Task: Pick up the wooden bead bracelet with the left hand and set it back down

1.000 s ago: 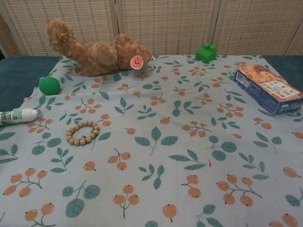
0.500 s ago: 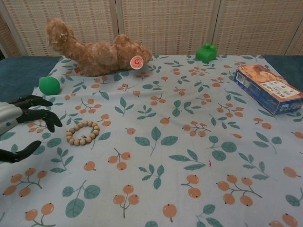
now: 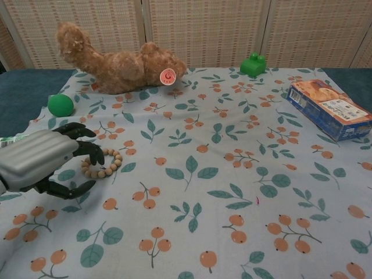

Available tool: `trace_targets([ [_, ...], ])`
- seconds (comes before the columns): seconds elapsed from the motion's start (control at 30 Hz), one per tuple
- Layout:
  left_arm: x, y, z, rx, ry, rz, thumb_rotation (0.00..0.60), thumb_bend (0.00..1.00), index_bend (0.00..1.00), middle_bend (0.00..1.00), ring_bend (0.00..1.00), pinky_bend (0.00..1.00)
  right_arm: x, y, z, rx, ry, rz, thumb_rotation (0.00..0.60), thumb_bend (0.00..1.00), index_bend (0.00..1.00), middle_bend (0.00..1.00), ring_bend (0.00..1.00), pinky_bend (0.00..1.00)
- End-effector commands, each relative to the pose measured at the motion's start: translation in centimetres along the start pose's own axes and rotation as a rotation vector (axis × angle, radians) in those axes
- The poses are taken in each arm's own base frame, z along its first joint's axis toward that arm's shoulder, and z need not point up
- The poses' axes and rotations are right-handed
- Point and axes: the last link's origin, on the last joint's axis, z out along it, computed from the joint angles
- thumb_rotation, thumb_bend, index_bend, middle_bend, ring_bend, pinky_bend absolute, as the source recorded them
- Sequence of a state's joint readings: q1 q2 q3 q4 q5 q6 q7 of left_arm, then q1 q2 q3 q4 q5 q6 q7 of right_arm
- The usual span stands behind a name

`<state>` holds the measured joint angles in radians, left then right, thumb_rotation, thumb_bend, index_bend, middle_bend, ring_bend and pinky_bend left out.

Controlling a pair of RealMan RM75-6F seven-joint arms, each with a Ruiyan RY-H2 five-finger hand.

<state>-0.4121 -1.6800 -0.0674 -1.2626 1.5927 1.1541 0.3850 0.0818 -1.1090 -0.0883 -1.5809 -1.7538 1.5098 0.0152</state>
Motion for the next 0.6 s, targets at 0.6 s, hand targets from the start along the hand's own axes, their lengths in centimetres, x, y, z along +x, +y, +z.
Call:
trace_targets([
  [0.6, -2.4, 0.6, 2.3, 0.025, 0.019, 0.264, 0.6, 0.44, 0.54, 0.54, 0.23, 0.05, 0.3, 0.2, -0.3, -0.003, 0.006, 0.008, 0.6, 0.15, 0.0, 0.0, 0.0, 0.0],
])
